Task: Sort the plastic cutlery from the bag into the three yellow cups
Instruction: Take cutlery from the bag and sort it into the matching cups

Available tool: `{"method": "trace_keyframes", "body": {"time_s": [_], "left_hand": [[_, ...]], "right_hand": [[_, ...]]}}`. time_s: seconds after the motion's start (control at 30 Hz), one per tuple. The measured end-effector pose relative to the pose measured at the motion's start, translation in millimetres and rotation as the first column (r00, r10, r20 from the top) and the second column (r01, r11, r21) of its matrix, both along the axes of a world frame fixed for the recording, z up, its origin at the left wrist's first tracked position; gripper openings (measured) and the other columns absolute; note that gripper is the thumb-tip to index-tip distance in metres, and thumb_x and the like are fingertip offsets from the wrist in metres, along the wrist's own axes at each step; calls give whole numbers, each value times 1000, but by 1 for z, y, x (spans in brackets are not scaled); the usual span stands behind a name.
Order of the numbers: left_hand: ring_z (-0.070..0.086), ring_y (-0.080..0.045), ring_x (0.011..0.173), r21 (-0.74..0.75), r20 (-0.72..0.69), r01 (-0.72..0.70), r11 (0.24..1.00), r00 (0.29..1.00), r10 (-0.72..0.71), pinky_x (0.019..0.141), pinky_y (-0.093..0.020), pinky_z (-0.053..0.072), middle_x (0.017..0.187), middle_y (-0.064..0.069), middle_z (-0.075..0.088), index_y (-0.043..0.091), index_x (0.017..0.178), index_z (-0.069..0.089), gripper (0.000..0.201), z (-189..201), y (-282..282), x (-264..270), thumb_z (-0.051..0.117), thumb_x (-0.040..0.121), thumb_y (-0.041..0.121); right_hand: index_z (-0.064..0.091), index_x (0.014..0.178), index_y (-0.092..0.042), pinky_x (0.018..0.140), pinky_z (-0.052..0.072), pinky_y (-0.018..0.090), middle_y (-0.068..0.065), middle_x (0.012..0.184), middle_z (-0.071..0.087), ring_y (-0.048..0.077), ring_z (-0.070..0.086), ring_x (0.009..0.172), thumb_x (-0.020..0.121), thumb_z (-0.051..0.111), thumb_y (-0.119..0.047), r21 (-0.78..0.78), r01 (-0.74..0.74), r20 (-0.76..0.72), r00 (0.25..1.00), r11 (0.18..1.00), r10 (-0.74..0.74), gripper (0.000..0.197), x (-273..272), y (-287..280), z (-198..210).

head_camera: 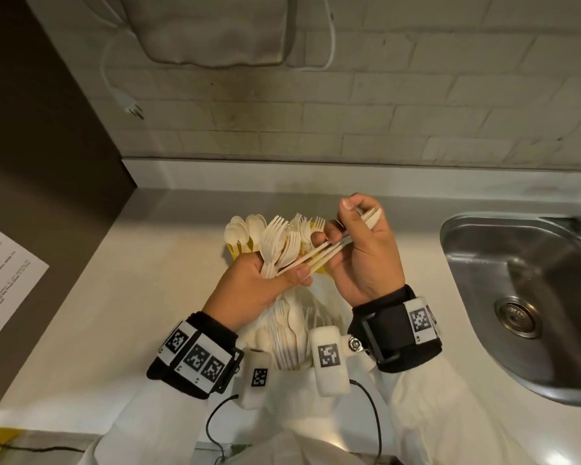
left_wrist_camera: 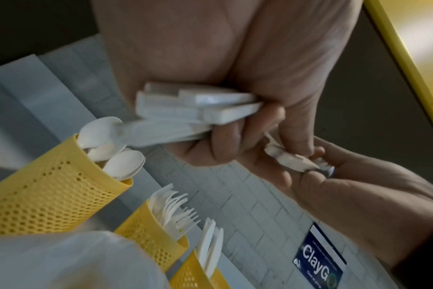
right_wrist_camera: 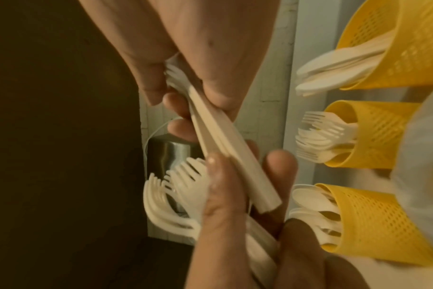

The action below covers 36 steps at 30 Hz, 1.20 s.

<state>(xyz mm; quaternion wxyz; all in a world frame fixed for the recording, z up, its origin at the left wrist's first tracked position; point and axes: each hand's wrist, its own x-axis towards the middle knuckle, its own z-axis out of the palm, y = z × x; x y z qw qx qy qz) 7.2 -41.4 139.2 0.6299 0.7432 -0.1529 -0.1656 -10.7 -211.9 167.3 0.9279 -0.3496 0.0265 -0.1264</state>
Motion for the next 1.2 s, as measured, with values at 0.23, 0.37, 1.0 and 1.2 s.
{"method": "trace_keyframes", "body": {"time_s": [0.23, 0.37, 1.0, 1.2], "left_hand": [[44, -19, 53, -47, -41, -70, 996, 997, 68, 53, -30, 38, 74, -18, 68, 14, 81, 73, 44, -5, 10, 0, 71, 88, 57], [40, -13, 49, -117, -116, -72, 991, 992, 58, 51, -29, 32, 63, -2, 57, 17, 78, 68, 28, -1, 21, -1, 67, 92, 40], [32, -25, 56, -16, -81, -177, 984, 981, 176, 51, -28, 32, 76, -17, 58, 22, 99, 81, 62, -3, 66, 7, 70, 71, 76], [32, -15, 53, -104, -104, -277, 955, 958, 266, 48, -25, 30, 84, 2, 67, 22, 110, 79, 28, 2, 78, 15, 64, 95, 41]], "right_hand": [[56, 92, -15, 66, 57, 37, 6, 72, 54, 18, 59, 62, 95, 67, -9, -235, 69, -12, 997, 970, -74, 13, 4, 22, -7], [64, 89, -14, 64, 48, 38, 7, 71, 60, 17, 58, 66, 91, 75, -25, -725, 119, 19, 988, 678, -153, 15, 3, 22, -17], [75, 89, -6, 51, 53, 32, 24, 63, 66, 28, 62, 48, 95, 73, -23, -794, 16, -55, 994, 607, -98, 18, 5, 15, -18], [77, 95, -10, 62, 62, 33, 4, 65, 75, 18, 74, 60, 92, 76, -27, -885, 47, -56, 977, 462, -207, 16, 36, 8, -21]]}}
